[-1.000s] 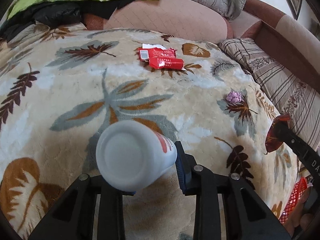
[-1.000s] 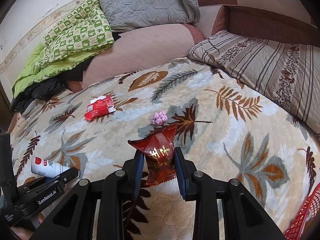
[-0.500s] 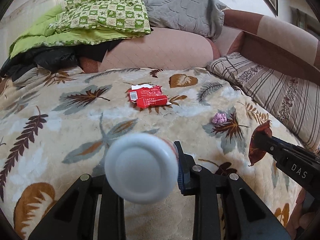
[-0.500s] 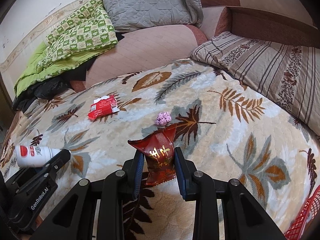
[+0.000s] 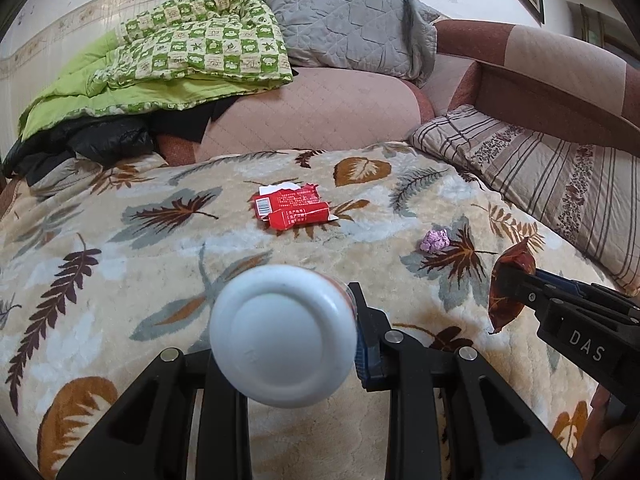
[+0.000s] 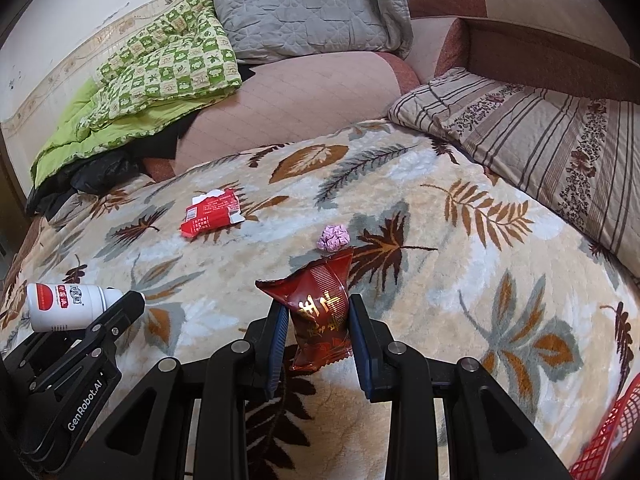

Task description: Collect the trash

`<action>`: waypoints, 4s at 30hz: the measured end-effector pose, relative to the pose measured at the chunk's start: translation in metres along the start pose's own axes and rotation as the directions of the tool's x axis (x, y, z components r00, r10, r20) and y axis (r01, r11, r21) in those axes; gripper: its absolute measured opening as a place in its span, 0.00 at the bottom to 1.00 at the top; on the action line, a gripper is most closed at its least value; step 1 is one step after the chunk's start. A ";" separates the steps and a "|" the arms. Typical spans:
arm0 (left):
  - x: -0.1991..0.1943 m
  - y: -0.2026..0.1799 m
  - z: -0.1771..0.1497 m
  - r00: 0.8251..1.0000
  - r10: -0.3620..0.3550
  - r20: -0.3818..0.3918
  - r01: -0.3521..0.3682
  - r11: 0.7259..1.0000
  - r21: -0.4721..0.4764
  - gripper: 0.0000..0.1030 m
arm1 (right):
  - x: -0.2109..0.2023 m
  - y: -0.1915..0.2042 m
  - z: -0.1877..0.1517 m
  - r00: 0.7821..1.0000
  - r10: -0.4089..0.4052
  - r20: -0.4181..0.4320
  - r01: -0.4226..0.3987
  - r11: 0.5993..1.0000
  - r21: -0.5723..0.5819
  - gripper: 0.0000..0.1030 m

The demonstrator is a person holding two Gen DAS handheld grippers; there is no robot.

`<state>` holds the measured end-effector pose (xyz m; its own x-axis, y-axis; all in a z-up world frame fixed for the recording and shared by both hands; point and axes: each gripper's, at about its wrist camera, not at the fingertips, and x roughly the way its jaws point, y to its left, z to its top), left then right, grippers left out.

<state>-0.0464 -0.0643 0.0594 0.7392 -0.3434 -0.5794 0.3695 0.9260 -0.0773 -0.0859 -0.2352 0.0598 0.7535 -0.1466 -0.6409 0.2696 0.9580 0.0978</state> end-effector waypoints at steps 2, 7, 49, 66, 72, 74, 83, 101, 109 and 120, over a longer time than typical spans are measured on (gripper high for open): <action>-0.001 0.000 0.000 1.000 0.003 0.004 -0.003 1.000 0.002 0.26 | 0.000 0.000 0.000 1.000 0.000 0.001 0.000 1.000 0.000 0.31; -0.001 -0.001 0.000 1.000 0.002 0.003 -0.002 1.000 0.003 0.26 | 0.000 0.001 0.000 1.000 -0.001 0.000 0.001 1.000 -0.001 0.31; -0.003 -0.009 0.003 1.000 0.005 0.009 -0.005 1.000 0.022 0.26 | 0.000 0.002 0.000 1.000 -0.002 0.002 0.002 1.000 0.000 0.31; -0.005 -0.016 -0.002 1.000 -0.012 0.011 0.011 0.998 0.063 0.26 | -0.013 -0.023 0.003 1.000 0.005 0.016 -0.006 0.997 0.073 0.31; -0.020 -0.029 -0.004 0.990 -0.139 0.005 0.138 0.988 0.072 0.26 | -0.058 -0.061 0.004 0.996 0.041 0.079 -0.054 0.984 0.169 0.31; -0.027 -0.044 -0.006 0.983 -0.183 0.003 0.182 0.977 0.108 0.26 | -0.078 -0.082 -0.006 0.995 0.047 0.087 -0.064 0.977 0.204 0.31; -0.068 -0.145 -0.010 0.893 -0.445 -0.070 0.447 0.860 0.245 0.26 | -0.175 -0.227 -0.083 0.991 -0.130 0.039 0.102 0.906 0.410 0.31; -0.088 -0.357 -0.040 0.658 -0.656 -0.370 0.750 0.616 0.241 0.49 | -0.229 -0.342 -0.142 0.978 -0.211 0.006 0.165 0.784 0.598 0.44; -0.083 -0.286 -0.017 0.770 -0.578 -0.270 0.636 0.728 0.255 0.54 | -0.230 -0.318 -0.128 0.981 -0.191 0.040 0.140 0.832 0.537 0.46; -0.035 -0.108 0.013 0.965 -0.241 -0.104 0.253 0.959 0.131 0.58 | -0.158 -0.189 -0.064 0.999 0.050 0.001 -0.049 0.952 0.301 0.52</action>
<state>-0.1051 -0.1545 0.0988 0.5659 -0.5378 -0.6249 0.6150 0.7802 -0.1145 -0.2944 -0.3778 0.0942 0.7670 -0.0985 -0.6340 0.4006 0.8454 0.3533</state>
